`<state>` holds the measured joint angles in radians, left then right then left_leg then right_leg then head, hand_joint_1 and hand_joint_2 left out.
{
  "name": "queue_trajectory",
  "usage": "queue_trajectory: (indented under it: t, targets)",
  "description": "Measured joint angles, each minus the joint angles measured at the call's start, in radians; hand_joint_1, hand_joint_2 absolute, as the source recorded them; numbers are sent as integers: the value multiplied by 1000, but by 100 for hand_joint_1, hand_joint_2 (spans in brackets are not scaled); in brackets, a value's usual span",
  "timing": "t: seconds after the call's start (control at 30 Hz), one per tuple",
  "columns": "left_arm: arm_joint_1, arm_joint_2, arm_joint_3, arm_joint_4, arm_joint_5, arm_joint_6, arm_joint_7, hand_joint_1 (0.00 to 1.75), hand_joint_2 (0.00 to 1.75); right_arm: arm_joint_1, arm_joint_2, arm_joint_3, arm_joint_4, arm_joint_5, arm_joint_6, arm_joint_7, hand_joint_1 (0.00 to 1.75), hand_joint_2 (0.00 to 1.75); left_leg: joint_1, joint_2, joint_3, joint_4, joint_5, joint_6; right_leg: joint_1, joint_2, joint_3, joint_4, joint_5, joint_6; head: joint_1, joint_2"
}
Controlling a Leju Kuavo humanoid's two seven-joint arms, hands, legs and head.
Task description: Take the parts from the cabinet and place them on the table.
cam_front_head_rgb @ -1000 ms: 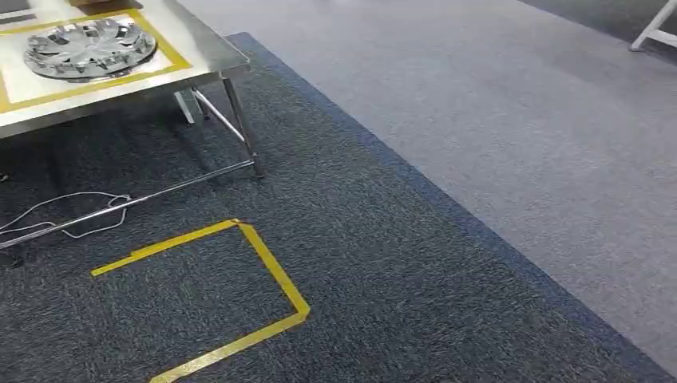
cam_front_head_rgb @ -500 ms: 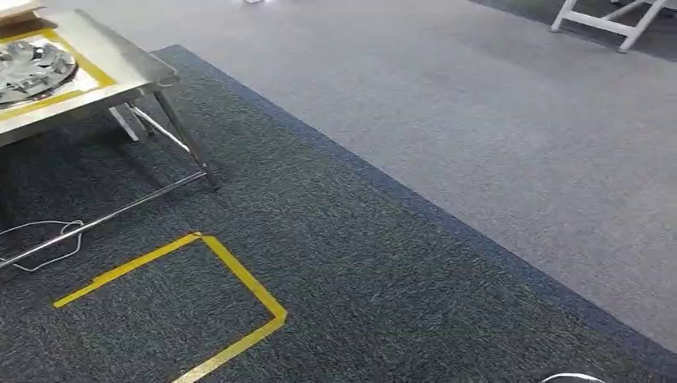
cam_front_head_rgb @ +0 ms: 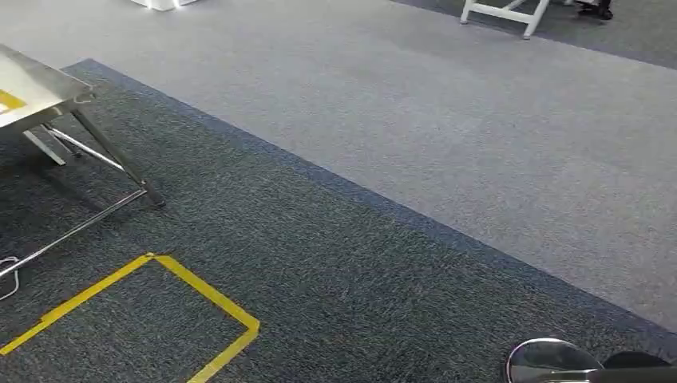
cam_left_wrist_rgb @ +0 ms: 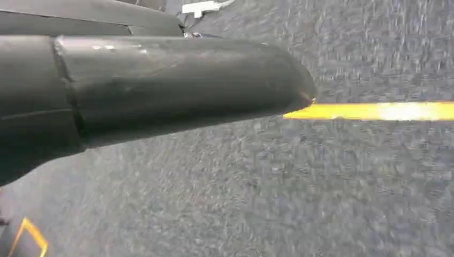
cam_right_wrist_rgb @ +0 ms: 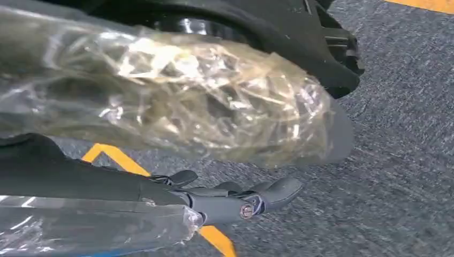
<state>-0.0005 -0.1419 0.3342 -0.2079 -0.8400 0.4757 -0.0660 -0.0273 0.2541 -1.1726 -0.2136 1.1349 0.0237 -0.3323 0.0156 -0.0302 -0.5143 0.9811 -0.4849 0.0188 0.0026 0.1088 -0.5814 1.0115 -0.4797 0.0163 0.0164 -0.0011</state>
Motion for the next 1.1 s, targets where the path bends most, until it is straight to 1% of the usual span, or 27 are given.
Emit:
queue_trajectory:
  t: [0.03,0.07,0.13,0.17,0.2,0.27,0.3,0.33,0.4,0.47,0.5,0.57,0.6,0.63,0.67,0.7,0.73,0.77,0.8,0.83,0.87,0.9,0.97,1.0,1.03,1.07,1.1]
  targets:
    - [0,-1,0,0,0,1,0,0,0,-2,0,-2,0,-2,0,-1,0,0,0,7,0,-4,1,6,2,-49,-22,40,-31,4,10,0]
    - [0,-1,0,0,0,1,0,0,0,-4,0,-3,0,-2,1,-1,0,0,-1,22,-2,-4,1,7,1,-80,-57,111,-71,9,12,0]
    - [4,-2,0,0,0,1,0,0,0,-4,0,-7,0,-2,2,-1,0,0,-4,53,-3,-3,1,7,-5,-100,-133,269,-136,18,11,0]
    - [5,-2,0,0,0,1,0,0,0,-2,-1,-8,0,-3,2,-1,0,0,-4,68,-3,-2,0,6,-7,-102,-149,302,-140,21,9,0]
    - [5,-2,0,0,0,1,0,0,0,1,-1,-9,0,-3,2,-1,0,0,-4,82,-3,-2,-1,5,-10,-105,-137,282,-118,24,11,0]
    - [2,-3,0,0,0,1,0,0,0,3,-1,-10,-1,-3,2,-1,0,0,-3,105,0,-2,-5,0,-15,-124,-47,121,-38,25,10,0]
    - [1,-4,0,0,0,1,0,0,0,2,-1,-10,-1,-3,2,-1,0,0,-3,115,5,-2,-8,-4,-15,-159,14,19,-7,25,10,0]
    - [1,-3,0,0,0,1,0,0,0,-1,-1,-10,-1,-3,2,-1,0,0,-10,120,9,0,-11,-11,-10,-196,32,-19,-18,19,11,0]
    - [0,-3,0,0,0,2,0,0,0,-3,-1,-10,-1,-3,5,-2,0,0,-11,134,13,0,-12,-25,-9,-170,36,-17,-11,7,-1,0]
    - [-5,-3,0,0,2,3,-2,0,0,0,-1,-10,-1,-3,10,-2,0,0,-8,154,20,-2,-15,-37,-6,-150,21,-17,-10,-6,2,0]
    - [-4,-4,0,0,3,5,-3,0,0,0,-1,-10,-1,-3,11,-2,0,0,-3,148,20,3,-24,-45,-14,-138,33,-24,-4,-15,2,0]
    - [-4,-4,0,0,5,7,-8,0,0,-1,0,-10,-2,-3,12,-3,0,0,0,69,-14,90,-93,-49,-12,-120,31,-24,2,-24,-9,0]
    - [-1,-3,0,1,9,7,-8,0,0,-3,0,-10,-2,-2,13,-3,0,0,0,50,-53,179,-140,-49,-11,-106,29,-24,3,-28,-8,0]
    - [1,-3,0,1,12,6,-8,0,0,-3,0,-10,-2,0,13,-3,0,0,0,42,-89,256,-170,-48,-7,-92,27,-23,3,-30,-10,0]
    - [2,-3,1,2,13,6,-8,0,0,-3,0,-10,-2,2,14,-3,0,0,-1,39,-115,307,-181,-46,-4,-77,26,-23,4,-31,-10,0]
    - [5,-4,1,2,15,6,-4,0,0,-2,0,-10,-2,6,14,-3,0,0,-1,38,-117,304,-162,-42,-2,-61,26,-23,5,-32,-10,0]
    - [5,-4,1,2,20,6,1,0,0,-1,0,-10,-2,9,15,-3,0,0,-3,36,-101,260,-121,-36,1,-46,27,-22,6,-32,-10,0]
    - [5,-4,2,2,23,6,4,0,0,-1,0,-10,-2,15,16,-3,0,0,-5,27,-66,180,-69,-29,3,-32,28,-21,6,-31,-10,0]
    - [5,-4,3,2,23,7,5,0,0,-2,0,-10,-2,19,18,-3,0,0,-7,5,-27,93,-22,-22,3,-18,30,-21,7,-30,-10,0]
    - [6,-2,4,2,27,7,7,0,0,-3,1,-10,-2,23,19,-4,0,0,-7,-61,-2,33,-10,-11,0,-11,27,-21,8,-28,-8,0]
    - [7,-3,6,3,32,9,9,0,0,-7,0,-10,-2,26,19,-4,0,0,-3,-71,1,12,-13,-8,5,1,22,-15,9,-24,-8,0]
    - [6,-5,6,3,35,11,10,0,0,-8,0,-9,-2,31,20,-4,0,0,-8,-62,2,11,-16,-12,-1,11,14,-16,12,-16,-13,0]
    - [7,-7,8,3,46,14,10,0,0,-3,0,-8,-2,41,22,-5,0,0,-13,-44,1,9,-13,-6,-7,33,8,-22,19,-1,-12,0]
    - [8,-8,11,3,50,17,11,0,0,-2,0,-7,-2,46,22,-5,0,0,-2,-27,6,-10,-2,0,-5,33,-2,-15,17,2,-10,0]
    - [8,-10,14,3,55,22,12,0,0,-1,-1,-6,-2,51,22,-6,0,0,-4,-10,9,-14,0,3,-1,-31,-17,12,-2,2,-9,0]
    - [10,-12,17,3,56,25,12,0,0,-4,-2,-5,-2,55,22,-6,0,0,-5,3,8,-14,0,7,-1,-69,-46,68,-37,8,0,0]
    - [12,-15,22,3,58,25,13,0,0,-6,-2,-5,-2,56,22,-6,0,0,-7,21,8,-14,-2,9,-4,-88,-87,152,-79,13,1,0]
